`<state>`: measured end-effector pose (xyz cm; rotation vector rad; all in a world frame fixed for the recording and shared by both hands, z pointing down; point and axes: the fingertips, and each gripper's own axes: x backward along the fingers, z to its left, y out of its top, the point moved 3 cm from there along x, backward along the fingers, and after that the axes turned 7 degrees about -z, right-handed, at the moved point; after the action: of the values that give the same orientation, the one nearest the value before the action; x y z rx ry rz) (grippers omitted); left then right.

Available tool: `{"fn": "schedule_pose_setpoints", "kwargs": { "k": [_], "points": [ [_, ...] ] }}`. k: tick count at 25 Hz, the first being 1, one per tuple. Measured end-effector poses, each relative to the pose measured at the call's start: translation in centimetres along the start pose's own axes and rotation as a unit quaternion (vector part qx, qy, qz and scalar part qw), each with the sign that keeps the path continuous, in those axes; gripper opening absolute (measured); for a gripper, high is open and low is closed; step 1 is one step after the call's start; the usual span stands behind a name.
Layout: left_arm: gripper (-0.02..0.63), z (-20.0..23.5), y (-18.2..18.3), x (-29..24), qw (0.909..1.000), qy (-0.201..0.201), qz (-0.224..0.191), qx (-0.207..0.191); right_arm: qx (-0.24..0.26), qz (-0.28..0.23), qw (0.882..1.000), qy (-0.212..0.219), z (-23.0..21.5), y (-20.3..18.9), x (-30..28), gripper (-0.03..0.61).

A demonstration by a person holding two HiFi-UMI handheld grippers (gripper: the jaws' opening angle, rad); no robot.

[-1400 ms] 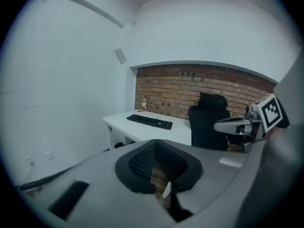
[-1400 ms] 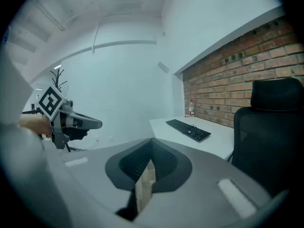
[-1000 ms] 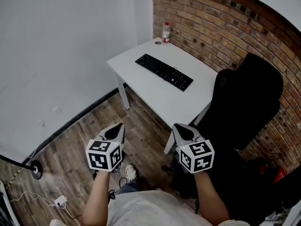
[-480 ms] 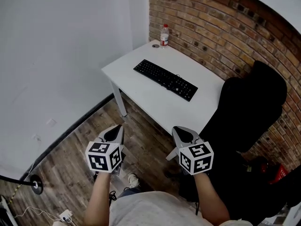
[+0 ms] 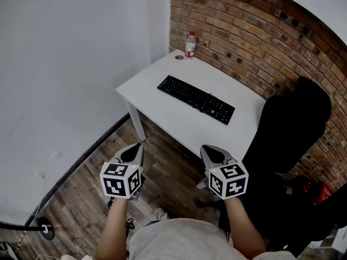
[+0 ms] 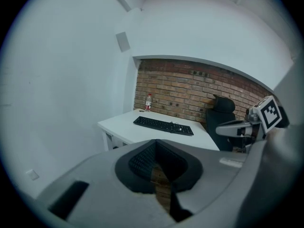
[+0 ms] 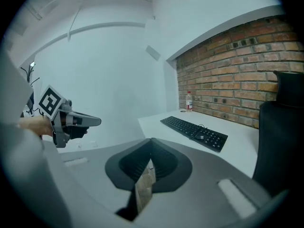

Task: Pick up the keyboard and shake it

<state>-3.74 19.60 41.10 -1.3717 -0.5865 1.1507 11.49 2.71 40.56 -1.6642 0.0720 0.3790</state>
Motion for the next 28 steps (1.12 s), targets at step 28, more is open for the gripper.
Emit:
{"fn": "schedule_pose_setpoints", "kwargs": {
  "k": [28],
  "points": [
    [-0.008, 8.9, 1.6, -9.9, 0.9990, -0.032, 0.029, -0.009, -0.023, 0.003, 0.999, -0.045, -3.1, 1.0, -11.2, 0.012]
  ]
}}
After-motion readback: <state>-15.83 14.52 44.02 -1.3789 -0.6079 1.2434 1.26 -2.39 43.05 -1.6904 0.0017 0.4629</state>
